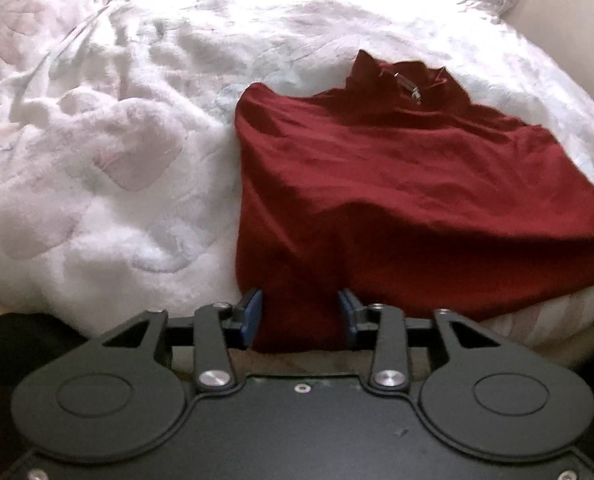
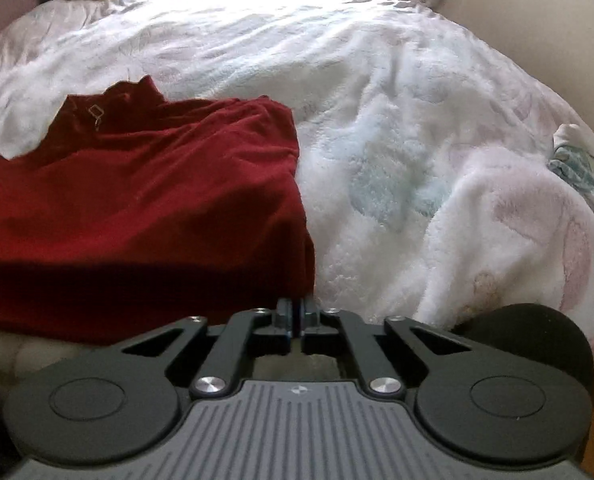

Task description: Fold small clothes

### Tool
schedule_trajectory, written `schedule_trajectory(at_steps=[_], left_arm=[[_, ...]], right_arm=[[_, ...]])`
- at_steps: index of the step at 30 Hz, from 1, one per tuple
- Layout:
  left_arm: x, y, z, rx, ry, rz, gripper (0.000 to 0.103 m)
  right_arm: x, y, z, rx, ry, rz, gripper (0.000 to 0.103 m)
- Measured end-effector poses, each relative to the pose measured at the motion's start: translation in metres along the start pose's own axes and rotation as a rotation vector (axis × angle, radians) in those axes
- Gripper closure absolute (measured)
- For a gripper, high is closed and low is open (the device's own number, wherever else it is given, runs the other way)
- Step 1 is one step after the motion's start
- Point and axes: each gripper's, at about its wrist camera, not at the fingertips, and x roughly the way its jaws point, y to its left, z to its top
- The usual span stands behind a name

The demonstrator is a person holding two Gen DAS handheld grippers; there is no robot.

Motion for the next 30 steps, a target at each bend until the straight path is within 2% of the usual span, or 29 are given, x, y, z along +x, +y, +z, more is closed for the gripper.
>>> schedule_trajectory(at_steps=[1, 4, 7, 11, 13, 16, 18, 19, 20, 21, 22, 24, 26, 27, 29, 30], left_arm=[[-0.003, 0.002, 0.001, -0.004, -0.004, -0.013, 0.103], [-0.019, 0.012, 0.004, 0.011, -0.026, -0.063, 0.102], [-0.037, 0.023, 0.010, -0.036, -0.062, -0.104, 0.102], [-0.046, 0.018, 0.009, 0.010, -0.043, -0.093, 0.102], [-0.039, 0.014, 0.003, 0.045, 0.010, -0.073, 0.102], [-0.016, 0.014, -0.014, 0.059, 0.105, -0.046, 0.102], [-0.005, 0.013, -0.021, 0.078, 0.162, -0.007, 0.103], [-0.001, 0.010, -0.024, 0.109, 0.194, 0.047, 0.103], [0.001, 0.009, -0.027, 0.139, 0.214, 0.092, 0.103], [0.000, 0.010, -0.027, 0.145, 0.215, 0.109, 0.100], [-0.006, 0.014, -0.026, 0.124, 0.196, 0.091, 0.098], [-0.020, 0.020, -0.016, 0.051, 0.136, 0.045, 0.079], [-0.033, 0.019, -0.003, -0.003, 0.050, 0.005, 0.075], [-0.038, 0.016, 0.003, -0.023, -0.002, -0.023, 0.069], [-0.042, 0.005, 0.012, -0.069, -0.091, -0.082, 0.062], [-0.040, -0.002, 0.015, -0.097, -0.116, -0.115, 0.062]], right_arm=[[-0.006, -0.003, 0.000, 0.013, -0.023, 0.014, 0.101], [-0.026, -0.013, 0.003, 0.031, -0.064, 0.017, 0.101], [-0.043, -0.020, 0.006, 0.032, -0.085, 0.050, 0.101], [-0.052, -0.022, 0.007, 0.021, -0.062, 0.068, 0.101], [-0.041, -0.026, 0.005, 0.034, -0.026, 0.047, 0.101], [-0.014, -0.026, -0.002, 0.046, 0.076, 0.018, 0.100], [-0.007, -0.017, -0.004, 0.006, 0.107, -0.018, 0.098], [-0.007, -0.011, -0.004, -0.032, 0.107, -0.048, 0.094], [-0.010, -0.006, -0.003, -0.059, 0.098, -0.091, 0.082], [-0.014, -0.003, -0.003, -0.079, 0.081, -0.129, 0.077], [-0.020, 0.000, -0.002, -0.087, 0.055, -0.149, 0.076], [-0.034, 0.002, 0.001, -0.070, 0.001, -0.126, 0.077], [-0.047, 0.011, 0.003, -0.060, -0.086, -0.050, 0.078], [-0.050, 0.018, 0.002, -0.064, -0.111, -0.015, 0.078], [-0.048, 0.037, 0.005, -0.097, -0.112, 0.044, 0.079], [-0.046, 0.048, 0.004, -0.119, -0.115, 0.069, 0.079]])
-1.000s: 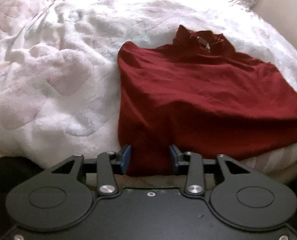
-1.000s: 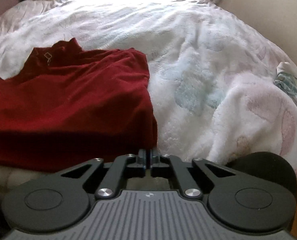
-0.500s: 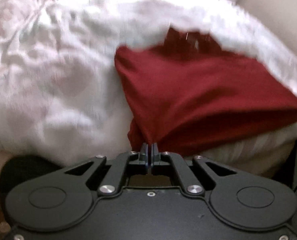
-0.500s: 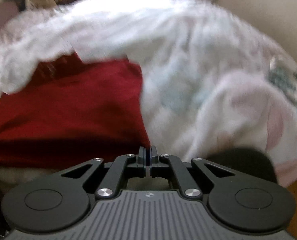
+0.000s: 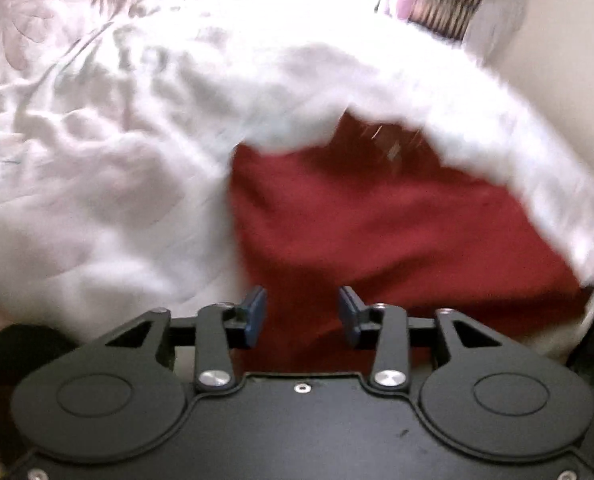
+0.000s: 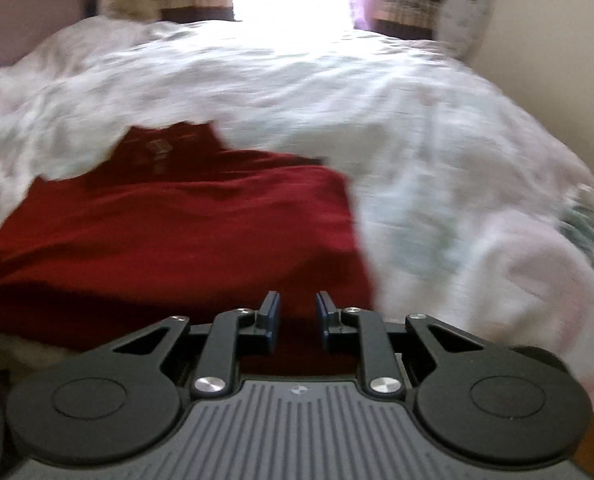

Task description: Fold small clothes

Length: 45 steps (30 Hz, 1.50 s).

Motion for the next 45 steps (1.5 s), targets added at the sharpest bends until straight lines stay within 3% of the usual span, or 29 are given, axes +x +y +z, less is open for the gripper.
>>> schedule_trajectory(at_steps=[2, 4, 8, 9, 10, 15, 19, 26, 29, 32, 35, 40, 42, 44, 45], left_arm=[[0.014, -0.018, 0.000, -0.012, -0.012, -0.092, 0.061], [0.035, -0.038, -0.007, 0.025, 0.016, -0.124, 0.060], [0.082, -0.058, -0.021, 0.172, 0.101, -0.021, 0.060], [0.087, -0.052, -0.021, 0.167, 0.121, -0.017, 0.060], [0.086, -0.045, -0.021, 0.135, 0.126, -0.031, 0.060], [0.063, -0.014, -0.012, 0.030, 0.096, 0.008, 0.060], [0.050, -0.017, 0.003, 0.026, 0.041, 0.090, 0.060], [0.064, -0.059, 0.022, 0.104, -0.014, 0.056, 0.058], [0.081, -0.075, 0.022, 0.154, 0.017, 0.065, 0.058], [0.094, -0.082, 0.020, 0.169, 0.069, 0.167, 0.058], [0.102, -0.074, 0.017, 0.197, 0.090, 0.201, 0.053], [0.103, -0.041, 0.022, 0.107, 0.088, 0.198, 0.052], [0.098, -0.033, 0.022, 0.090, 0.085, 0.263, 0.054], [0.096, -0.025, 0.021, 0.107, 0.080, 0.319, 0.050], [0.095, -0.018, 0.020, 0.097, 0.072, 0.317, 0.048]], right_arm=[[0.010, 0.016, -0.002, -0.035, 0.003, 0.072, 0.081], [0.028, 0.028, -0.008, -0.055, 0.031, 0.125, 0.083], [0.069, 0.024, -0.008, -0.025, 0.099, 0.057, 0.088], [0.070, 0.014, -0.004, 0.032, 0.112, 0.061, 0.091], [0.066, 0.004, -0.002, 0.077, 0.117, 0.048, 0.101], [0.050, -0.026, -0.002, 0.120, 0.118, -0.100, 0.103], [0.036, -0.022, 0.005, 0.143, 0.074, -0.087, 0.093], [0.038, 0.033, 0.025, 0.015, -0.013, 0.023, 0.090], [0.055, 0.048, 0.030, -0.014, 0.018, 0.051, 0.090], [0.069, 0.052, 0.031, -0.020, 0.048, 0.036, 0.090], [0.078, 0.044, 0.029, -0.006, 0.072, 0.025, 0.091], [0.079, 0.024, 0.026, -0.010, 0.073, -0.030, 0.091], [0.076, 0.013, 0.024, -0.004, 0.062, -0.067, 0.094], [0.073, -0.008, 0.022, 0.065, 0.072, -0.035, 0.103], [0.073, -0.018, 0.021, 0.106, 0.074, -0.018, 0.103]])
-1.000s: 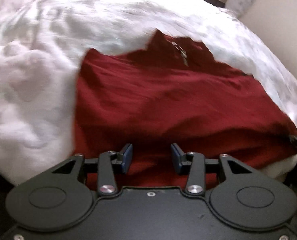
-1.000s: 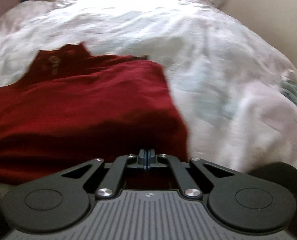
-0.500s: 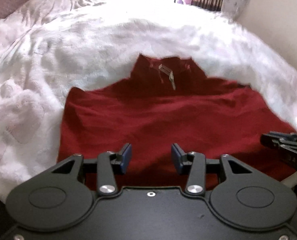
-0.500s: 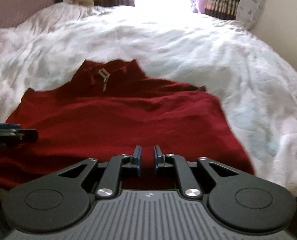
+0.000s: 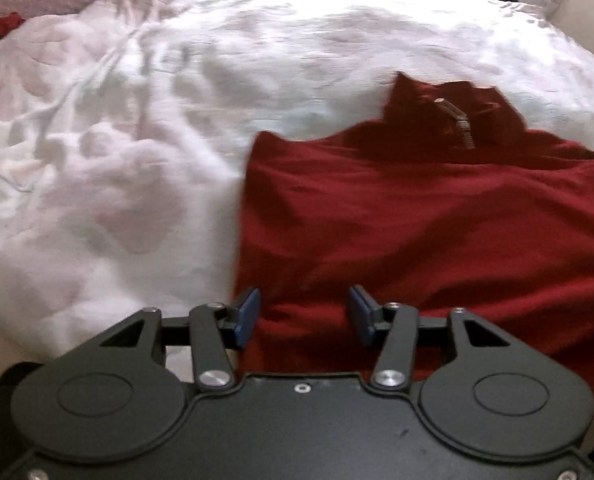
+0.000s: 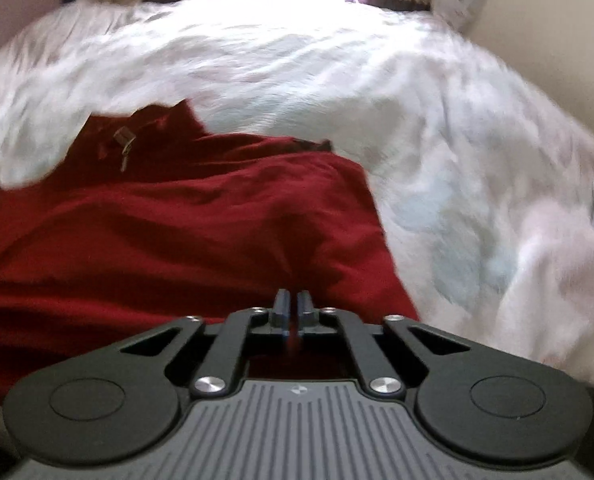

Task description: Fold small clothes

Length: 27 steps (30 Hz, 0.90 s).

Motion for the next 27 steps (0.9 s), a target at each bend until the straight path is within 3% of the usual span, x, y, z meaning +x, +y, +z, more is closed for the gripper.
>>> schedule_trajectory(at_steps=[3, 6, 7, 8, 9, 10, 11, 13, 14, 16, 21, 24, 27], left_arm=[[0.007, 0.024, 0.001, -0.097, 0.016, -0.073, 0.047], [0.003, 0.029, 0.006, -0.108, 0.012, -0.041, 0.047], [-0.001, 0.028, 0.008, -0.097, 0.004, -0.021, 0.049], [-0.007, 0.027, 0.007, -0.090, -0.004, -0.007, 0.049], [-0.013, 0.028, 0.007, -0.088, -0.018, -0.008, 0.049], [-0.017, 0.030, 0.006, -0.094, -0.029, -0.020, 0.049], [-0.022, 0.031, 0.004, -0.106, -0.036, -0.038, 0.049], [-0.033, 0.034, 0.000, -0.121, -0.047, -0.070, 0.049], [-0.035, 0.033, -0.002, -0.119, -0.048, -0.076, 0.049], [-0.037, 0.031, -0.003, -0.105, -0.048, -0.077, 0.049], [-0.028, 0.031, -0.007, -0.096, -0.024, -0.077, 0.049], [-0.024, 0.031, -0.010, -0.097, -0.005, -0.086, 0.049], [-0.023, 0.030, -0.012, -0.093, 0.002, -0.091, 0.049]], right_arm=[[-0.003, -0.014, 0.001, 0.063, 0.009, 0.051, 0.103], [-0.016, -0.013, 0.002, 0.058, -0.016, -0.010, 0.103], [-0.024, -0.014, 0.001, 0.061, -0.035, -0.030, 0.094], [-0.033, -0.017, -0.002, 0.083, -0.049, -0.050, 0.075], [-0.039, -0.023, -0.004, 0.137, -0.046, -0.060, 0.067], [-0.045, -0.033, -0.010, 0.239, -0.029, -0.035, 0.052], [-0.048, -0.046, -0.018, 0.357, -0.006, 0.020, 0.048], [-0.052, -0.065, -0.041, 0.561, 0.047, 0.153, 0.048], [-0.052, -0.071, -0.052, 0.631, 0.070, 0.177, 0.048], [-0.053, -0.077, -0.068, 0.704, 0.099, 0.139, 0.048], [-0.047, -0.084, -0.075, 0.737, 0.075, 0.096, 0.048], [-0.044, -0.085, -0.071, 0.743, 0.014, 0.075, 0.048], [-0.026, -0.086, -0.064, 0.724, 0.060, 0.040, 0.052]])
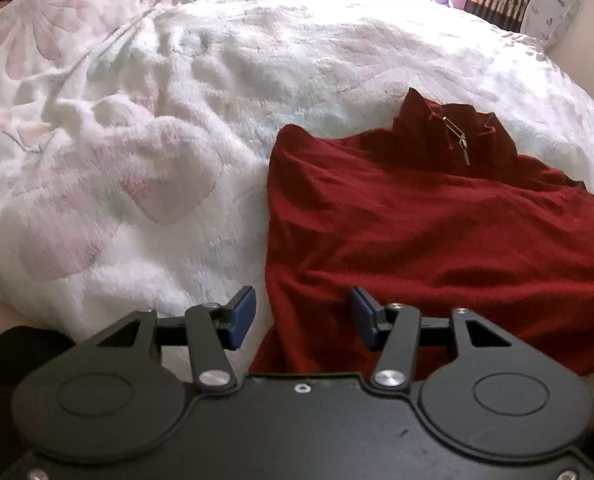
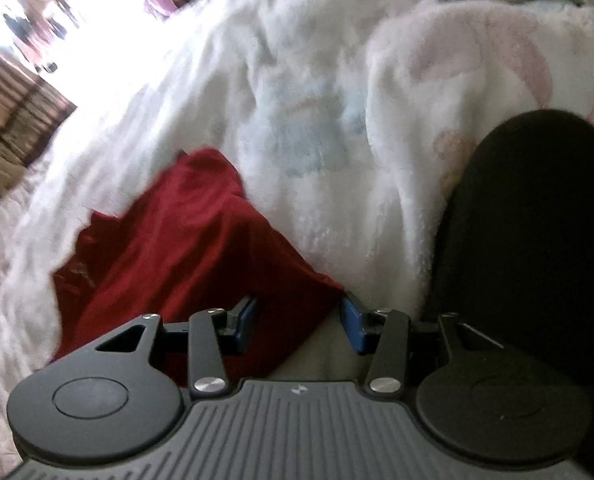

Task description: Fold small clothes

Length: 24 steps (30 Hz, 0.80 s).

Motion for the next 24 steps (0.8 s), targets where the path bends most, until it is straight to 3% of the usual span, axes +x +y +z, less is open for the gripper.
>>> schedule_trajectory(at_steps=[2, 5, 17, 24], left_arm=[[0.000, 0.000, 0.000, 0.009, 0.004, 0.001, 0.049], [0.000, 0.001, -0.001, 0.014, 0.010, 0.004, 0.049], [0.001, 0.000, -0.001, 0.015, 0.024, 0.011, 0.049], [-0.005, 0.003, 0.002, 0.016, 0.024, 0.016, 0.049]], right_arm=[[0.006, 0.006, 0.000, -0.045, -0.005, -0.026, 0.077], [0.002, 0.015, -0.006, -0.107, -0.041, -0.013, 0.092], [-0.025, 0.050, -0.018, -0.344, -0.178, -0.027, 0.095], [-0.048, 0.083, -0.019, -0.446, -0.251, 0.090, 0.095]])
